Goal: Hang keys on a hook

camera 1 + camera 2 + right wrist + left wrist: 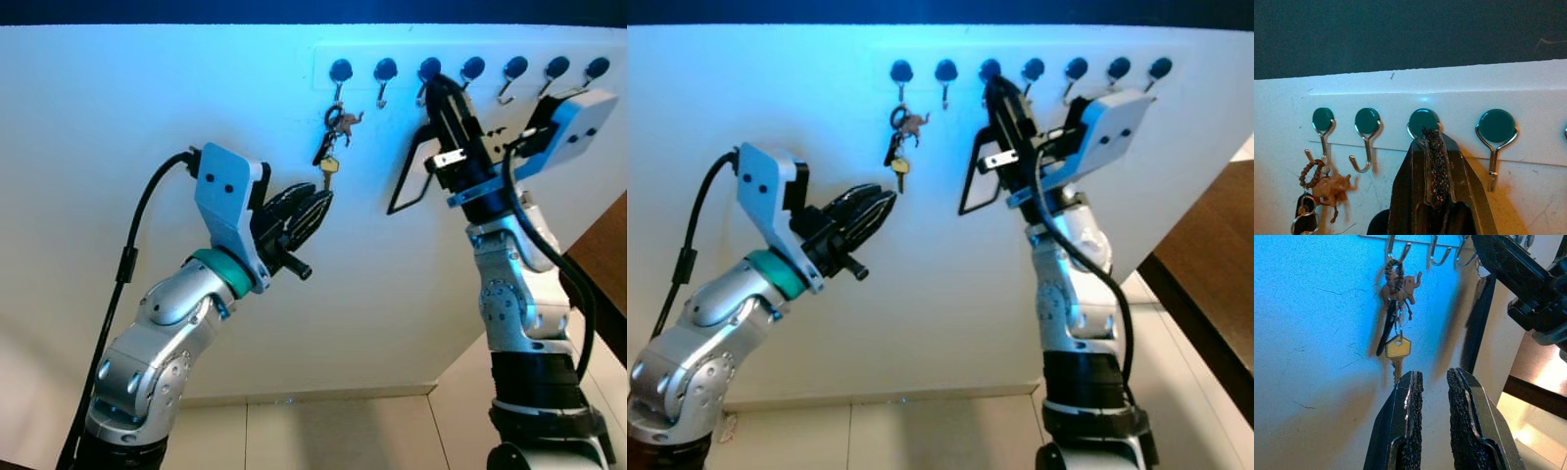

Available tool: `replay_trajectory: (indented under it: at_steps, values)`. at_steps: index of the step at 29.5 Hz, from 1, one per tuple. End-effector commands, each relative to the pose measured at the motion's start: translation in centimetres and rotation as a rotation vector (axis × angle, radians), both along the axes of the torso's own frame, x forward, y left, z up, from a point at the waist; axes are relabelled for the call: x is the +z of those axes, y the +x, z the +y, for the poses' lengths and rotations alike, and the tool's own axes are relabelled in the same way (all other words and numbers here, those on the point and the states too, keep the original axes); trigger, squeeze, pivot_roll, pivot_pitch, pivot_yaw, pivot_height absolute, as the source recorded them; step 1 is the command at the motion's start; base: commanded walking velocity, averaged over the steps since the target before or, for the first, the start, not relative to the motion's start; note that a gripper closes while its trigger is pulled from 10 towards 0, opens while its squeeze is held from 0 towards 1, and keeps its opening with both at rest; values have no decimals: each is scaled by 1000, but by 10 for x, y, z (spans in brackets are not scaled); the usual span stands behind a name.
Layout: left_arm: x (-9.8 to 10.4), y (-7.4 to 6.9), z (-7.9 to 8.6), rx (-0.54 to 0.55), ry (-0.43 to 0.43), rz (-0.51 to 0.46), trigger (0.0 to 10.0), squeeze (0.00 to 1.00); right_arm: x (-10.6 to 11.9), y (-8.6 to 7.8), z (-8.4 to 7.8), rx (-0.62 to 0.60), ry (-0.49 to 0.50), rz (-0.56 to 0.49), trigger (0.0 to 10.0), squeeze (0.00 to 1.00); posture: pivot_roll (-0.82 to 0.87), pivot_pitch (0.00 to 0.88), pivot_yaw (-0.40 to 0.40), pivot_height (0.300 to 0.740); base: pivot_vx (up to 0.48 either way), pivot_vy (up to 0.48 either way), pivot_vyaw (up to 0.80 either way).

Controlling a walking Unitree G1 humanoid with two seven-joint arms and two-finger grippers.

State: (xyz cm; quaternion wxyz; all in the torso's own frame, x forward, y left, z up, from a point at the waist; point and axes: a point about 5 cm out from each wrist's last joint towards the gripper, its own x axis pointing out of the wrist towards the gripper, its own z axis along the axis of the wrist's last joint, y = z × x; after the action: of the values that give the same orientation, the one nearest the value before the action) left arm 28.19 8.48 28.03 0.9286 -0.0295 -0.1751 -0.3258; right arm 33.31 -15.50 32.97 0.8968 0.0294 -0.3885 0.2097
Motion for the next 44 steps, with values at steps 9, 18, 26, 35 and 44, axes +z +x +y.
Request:
replay_trajectory:
  at_steps: [9,18,26,35,44]
  values:
    - [5,-7,2,-17,0,-20,10000,0,-19,14,2,-69,-61,107,10000,0,95,137,103,740,0,0,0]
    - [18,-31,-7,-253,-67,-24,10000,0,-36,7,-8,-115,-72,124,10000,0,89,144,106,740,0,0,0]
    - [20,-32,-11,-301,-86,-25,10000,0,-26,2,-6,-92,-52,74,10000,0,82,142,108,740,0,0,0]
    - [35,-36,-15,-366,-148,-37,10000,0,1,-11,11,48,-56,-39,10000,0,84,145,103,740,0,0,0]
    - [38,-36,-19,-384,-151,-38,10000,0,6,-6,14,46,-61,-49,10000,0,87,150,102,740,0,0,0]
